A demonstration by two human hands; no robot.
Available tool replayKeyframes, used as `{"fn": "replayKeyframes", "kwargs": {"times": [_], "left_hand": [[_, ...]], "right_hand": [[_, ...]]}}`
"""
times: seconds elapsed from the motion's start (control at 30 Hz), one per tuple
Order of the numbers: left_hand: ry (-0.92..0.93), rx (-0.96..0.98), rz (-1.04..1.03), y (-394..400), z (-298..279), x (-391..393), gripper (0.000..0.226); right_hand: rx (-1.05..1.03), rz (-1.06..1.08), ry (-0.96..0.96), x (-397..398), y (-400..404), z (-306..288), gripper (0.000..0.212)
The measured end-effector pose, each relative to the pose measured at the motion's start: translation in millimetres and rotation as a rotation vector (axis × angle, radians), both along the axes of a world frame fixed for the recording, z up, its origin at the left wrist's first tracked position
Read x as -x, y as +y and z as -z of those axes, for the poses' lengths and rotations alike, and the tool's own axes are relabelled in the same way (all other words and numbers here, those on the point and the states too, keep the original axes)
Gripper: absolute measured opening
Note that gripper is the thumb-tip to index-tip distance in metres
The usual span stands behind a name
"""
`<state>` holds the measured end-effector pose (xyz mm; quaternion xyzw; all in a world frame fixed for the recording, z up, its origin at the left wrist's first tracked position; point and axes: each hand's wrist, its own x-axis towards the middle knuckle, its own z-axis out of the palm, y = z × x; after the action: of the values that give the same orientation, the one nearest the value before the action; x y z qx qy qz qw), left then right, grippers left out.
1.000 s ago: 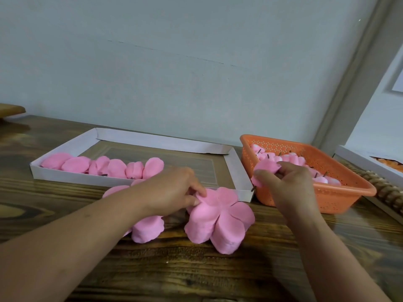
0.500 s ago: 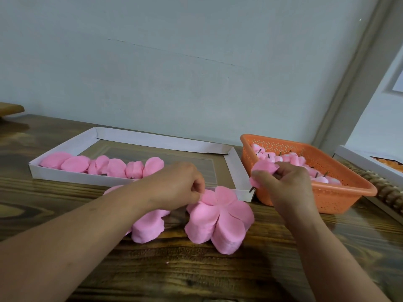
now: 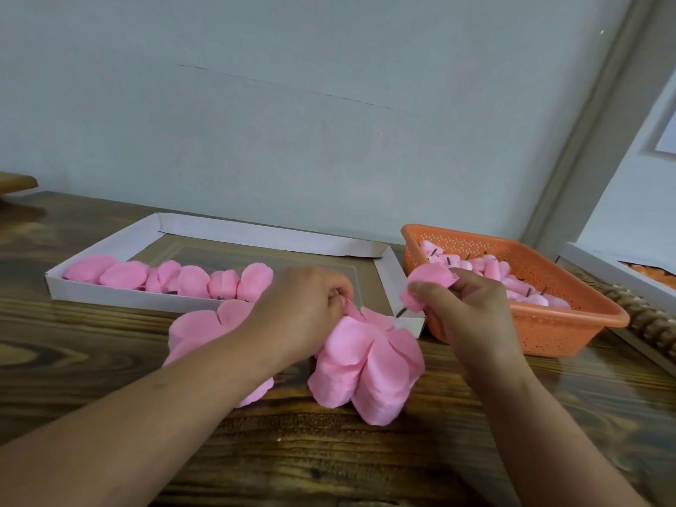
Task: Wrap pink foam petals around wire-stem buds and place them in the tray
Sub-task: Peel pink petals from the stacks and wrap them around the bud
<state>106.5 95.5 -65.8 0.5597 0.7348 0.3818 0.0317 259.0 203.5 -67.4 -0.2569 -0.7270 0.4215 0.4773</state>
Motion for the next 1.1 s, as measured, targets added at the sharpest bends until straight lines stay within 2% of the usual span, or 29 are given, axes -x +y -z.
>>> {"fn": "replayKeyframes", "kwargs": {"times": [0.1,0.23,0.33,0.47,0.57,0.63,0.73,0.83,0.9,0.97,1.03,1.1], "left_hand": [[-0.116,-0.025,-0.003,-1,1,-4,0.022],[-0.407,-0.074,-0.019,0,5,-7,0.003],[-0.524,-0.111,-0.086,3,7,-8,0.018],[-0.737,-0.064,-0.143,5,8,-11,0.031],[-0.907,-0.003,-0.148,6,5,-13,0.020],[-0.949,0.043,-0.134,6,2,-15,0.006],[-0.982,0.050,-0.129,8,-2,-15,0.014],[-1.127,0.027,-0.141,9,-1,-14,0.012],[-1.348,0.002,-0.073,9,1,-13,0.018],[-1.580,-0.009,0.083,6,1,-16,0.030],[-1.663,-0.004,0.187,3,2,-19,0.035],[-1.681,-0.002,0.205,3,5,-22,0.034]], "right_hand": [[0.011,-0.103,0.005,6,-7,4,0.018],[0.015,-0.082,-0.043,11,-7,12,0.013],[0.004,-0.063,-0.064,12,-7,14,0.014],[0.017,-0.046,-0.088,13,-6,17,0.014],[0.020,-0.036,-0.084,14,-6,18,0.015],[0.015,-0.035,-0.079,13,-6,17,0.013],[0.022,-0.053,-0.039,11,-7,13,0.010],[0.020,-0.083,0.039,8,-8,8,0.011],[0.023,-0.116,0.041,8,-10,8,0.007],[0.030,-0.112,0.036,9,-12,8,0.011],[0.024,-0.087,0.030,9,-13,8,0.015],[0.016,-0.088,0.028,9,-15,7,0.014]]}}
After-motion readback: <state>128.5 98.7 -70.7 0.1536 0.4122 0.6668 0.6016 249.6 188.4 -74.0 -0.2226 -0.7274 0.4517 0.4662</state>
